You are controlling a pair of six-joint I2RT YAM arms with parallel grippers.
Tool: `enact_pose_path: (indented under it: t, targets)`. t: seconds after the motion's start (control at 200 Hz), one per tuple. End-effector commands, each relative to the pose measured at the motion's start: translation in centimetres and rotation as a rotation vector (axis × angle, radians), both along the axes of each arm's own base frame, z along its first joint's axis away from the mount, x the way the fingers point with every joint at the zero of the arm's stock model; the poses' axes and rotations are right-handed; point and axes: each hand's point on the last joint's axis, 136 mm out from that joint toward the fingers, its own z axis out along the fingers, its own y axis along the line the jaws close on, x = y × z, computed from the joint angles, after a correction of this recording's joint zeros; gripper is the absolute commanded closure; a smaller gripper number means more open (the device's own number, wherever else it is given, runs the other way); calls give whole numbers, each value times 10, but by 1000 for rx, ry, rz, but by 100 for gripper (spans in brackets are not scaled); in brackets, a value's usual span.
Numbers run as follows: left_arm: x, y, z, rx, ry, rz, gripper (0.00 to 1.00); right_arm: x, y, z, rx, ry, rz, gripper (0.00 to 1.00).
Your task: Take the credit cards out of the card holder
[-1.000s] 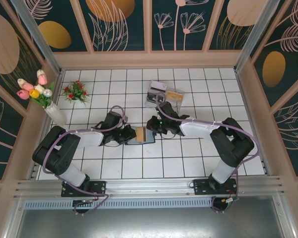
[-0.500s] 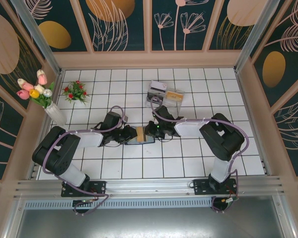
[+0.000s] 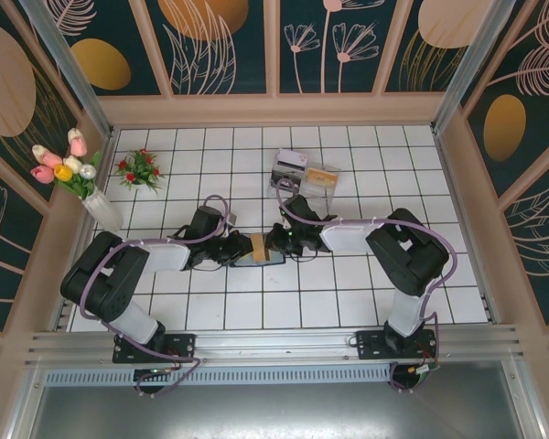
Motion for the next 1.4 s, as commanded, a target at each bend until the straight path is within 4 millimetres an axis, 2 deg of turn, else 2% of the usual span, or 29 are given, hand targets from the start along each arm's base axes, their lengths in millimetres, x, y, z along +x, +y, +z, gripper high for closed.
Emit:
enact_pose_path:
  t: [0.0,0.14,0.28,0.485,0.596,0.696,0.786,0.911,1.071,1.266,1.396]
  targets:
    - [6,-8,7,-38,-26,-23,82,-12,-4,-21,-45,58,-1,84]
    - [8,-10,7,-39,-28,-39,83,-14,-4,-24,-48,70,3,84]
    - [8,-5,2,11,-26,-39,92,-14,-8,-25,-66,68,-13,84]
    - [3,24,1,204,-43,-21,95,-8,-24,-26,-118,54,-66,83]
    - [-3,41,8,286,-58,-4,95,-4,-26,-22,-107,44,-77,83]
    - [-7,51,19,329,-80,6,95,3,-21,-9,-75,13,-67,82]
    - [-4,61,36,368,-119,32,95,15,-9,17,4,-54,-32,80]
    - [10,59,77,344,-229,60,96,36,1,70,138,-182,-5,75]
    - [30,43,134,238,-366,75,96,56,-7,135,283,-353,-15,56]
    - [49,8,195,5,-471,42,96,59,-24,191,514,-469,7,39]
    - [55,-15,227,-173,-490,13,96,42,-16,224,669,-496,96,32]
